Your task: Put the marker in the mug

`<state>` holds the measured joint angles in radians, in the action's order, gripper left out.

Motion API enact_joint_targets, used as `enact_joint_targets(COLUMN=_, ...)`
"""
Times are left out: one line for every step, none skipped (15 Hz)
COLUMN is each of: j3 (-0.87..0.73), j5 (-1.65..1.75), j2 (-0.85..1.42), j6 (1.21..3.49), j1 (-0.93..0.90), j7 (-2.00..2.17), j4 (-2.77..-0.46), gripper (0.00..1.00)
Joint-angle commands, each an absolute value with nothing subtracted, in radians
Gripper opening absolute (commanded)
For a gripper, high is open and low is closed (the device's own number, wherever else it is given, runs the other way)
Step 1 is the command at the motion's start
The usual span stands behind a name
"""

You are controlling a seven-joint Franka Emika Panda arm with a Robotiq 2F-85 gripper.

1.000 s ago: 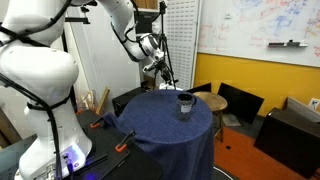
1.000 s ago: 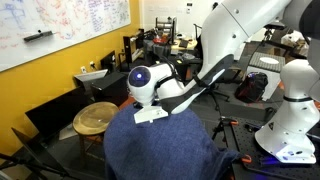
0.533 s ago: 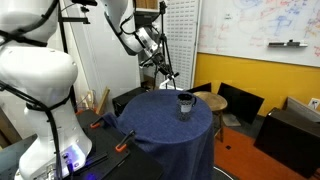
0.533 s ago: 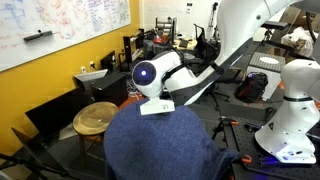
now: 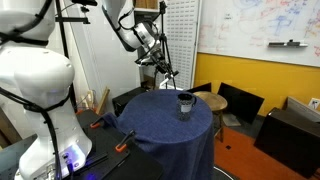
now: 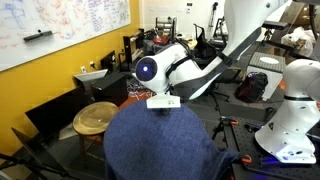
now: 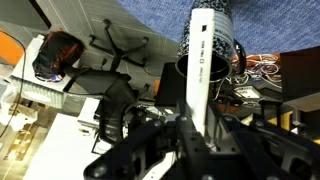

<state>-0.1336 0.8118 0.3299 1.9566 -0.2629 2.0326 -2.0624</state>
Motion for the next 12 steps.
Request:
enact_joint_targets(j3=-0.091, j5=0.819, j2=0.3, j6=1.887, j1=-0.204, j7=2.097, j4=-2.088, gripper=0.05)
enact_joint_targets(j3=-0.087, j5=0.817, j2=0.301, j6=1.87, j1=-0.194, j7=2.11, j4=-2.087, gripper=0.05)
enact_joint_targets(j3=-0.085, j5=0.817, j2=0.305, j6=1.857, j1=-0.184, j7=2.123, j4=-2.084, gripper=0.05)
enact_joint_targets(j3=-0.084, j5=0.816, j2=0.305, j6=1.84, j1=-0.177, j7=2.134, j4=-2.081, gripper=0.05)
enact_joint_targets(j3=-0.085, j5=0.817, j2=0.307, j6=1.826, j1=-0.17, j7=2.146, j4=-2.077, gripper=0.05)
enact_joint_targets(j3=-0.085, j5=0.818, j2=0.31, j6=1.809, j1=-0.164, j7=2.16, j4=-2.072, gripper=0.05)
enact_joint_targets(j3=-0.086, j5=0.82, j2=0.314, j6=1.795, j1=-0.158, j7=2.168, j4=-2.067, gripper=0.05)
enact_joint_targets(j3=-0.088, j5=0.82, j2=0.319, j6=1.778, j1=-0.153, j7=2.177, j4=-2.06, gripper=0.05)
enact_joint_targets(j3=-0.088, j5=0.821, j2=0.322, j6=1.757, j1=-0.148, j7=2.185, j4=-2.054, gripper=0.05)
enact_joint_targets(j3=-0.089, j5=0.822, j2=0.324, j6=1.736, j1=-0.145, j7=2.196, j4=-2.049, gripper=0.05)
enact_joint_targets(j3=-0.09, j5=0.824, j2=0.328, j6=1.716, j1=-0.141, j7=2.207, j4=-2.043, gripper=0.05)
enact_joint_targets(j3=-0.09, j5=0.824, j2=0.33, j6=1.692, j1=-0.138, j7=2.218, j4=-2.036, gripper=0.05)
